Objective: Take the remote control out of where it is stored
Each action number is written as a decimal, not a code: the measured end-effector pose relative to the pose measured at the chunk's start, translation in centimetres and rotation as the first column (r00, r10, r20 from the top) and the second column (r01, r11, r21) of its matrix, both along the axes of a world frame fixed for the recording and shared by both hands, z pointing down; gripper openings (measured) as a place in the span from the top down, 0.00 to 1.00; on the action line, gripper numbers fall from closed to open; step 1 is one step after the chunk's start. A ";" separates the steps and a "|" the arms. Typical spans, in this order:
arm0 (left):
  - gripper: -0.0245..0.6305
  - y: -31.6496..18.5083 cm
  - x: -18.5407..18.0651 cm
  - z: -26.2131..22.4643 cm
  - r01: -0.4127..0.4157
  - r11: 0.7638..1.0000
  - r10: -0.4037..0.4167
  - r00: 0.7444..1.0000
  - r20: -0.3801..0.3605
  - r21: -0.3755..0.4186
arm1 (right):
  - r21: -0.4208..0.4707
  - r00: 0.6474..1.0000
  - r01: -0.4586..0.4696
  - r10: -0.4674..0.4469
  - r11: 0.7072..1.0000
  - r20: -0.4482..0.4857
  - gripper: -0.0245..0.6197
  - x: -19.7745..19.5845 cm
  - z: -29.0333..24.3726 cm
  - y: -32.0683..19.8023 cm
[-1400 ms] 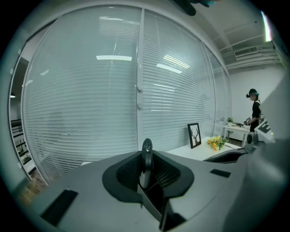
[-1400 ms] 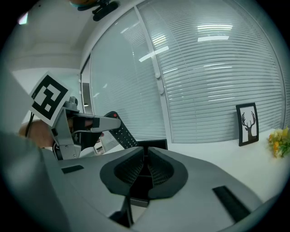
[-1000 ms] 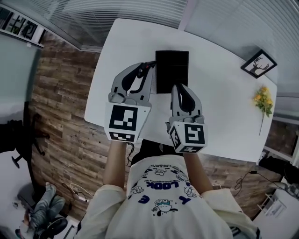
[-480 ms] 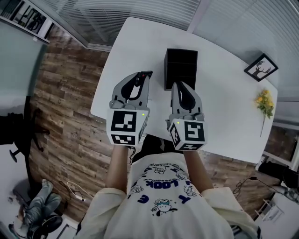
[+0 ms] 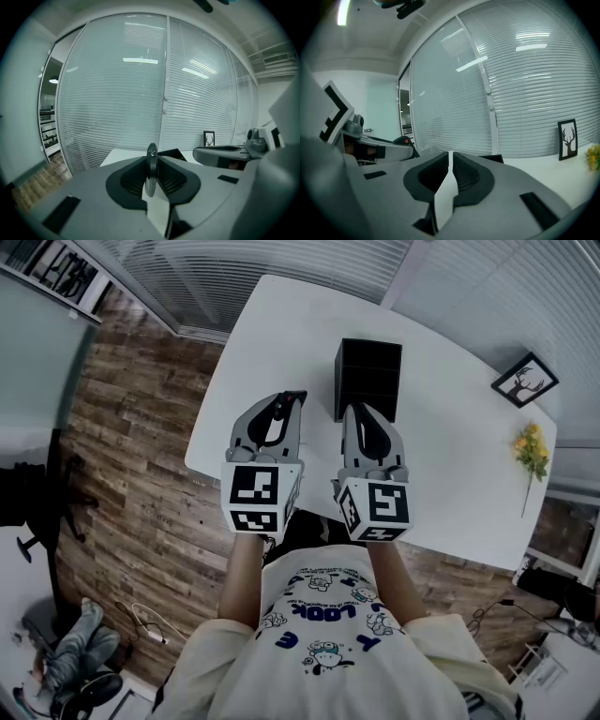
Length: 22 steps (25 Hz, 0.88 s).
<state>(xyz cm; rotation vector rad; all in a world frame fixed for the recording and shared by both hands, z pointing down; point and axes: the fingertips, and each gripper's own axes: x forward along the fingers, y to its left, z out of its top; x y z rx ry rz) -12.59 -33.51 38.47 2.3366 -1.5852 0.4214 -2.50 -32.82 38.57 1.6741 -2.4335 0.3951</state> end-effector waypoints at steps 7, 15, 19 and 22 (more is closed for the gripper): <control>0.85 -0.2 0.0 0.4 0.002 1.000 -0.002 1.000 -0.012 -0.007 | 0.005 1.000 0.005 -0.005 1.000 -0.013 0.89 -0.2 -0.1 -0.4; 0.85 -0.5 0.0 0.4 0.003 1.000 -0.003 1.000 -0.014 -0.009 | 0.005 1.000 0.001 -0.001 1.000 -0.012 0.89 -0.2 -0.3 -0.6; 0.85 -0.5 0.3 0.3 -0.002 1.000 0.002 1.000 -0.014 -0.005 | 0.006 1.000 0.001 -0.001 1.000 -0.013 0.89 0.0 -0.2 -0.5; 0.85 -0.4 0.4 0.1 -0.009 1.000 0.009 1.000 -0.014 -0.001 | 0.008 1.000 -0.001 0.001 1.000 -0.014 0.89 0.0 -0.4 -0.3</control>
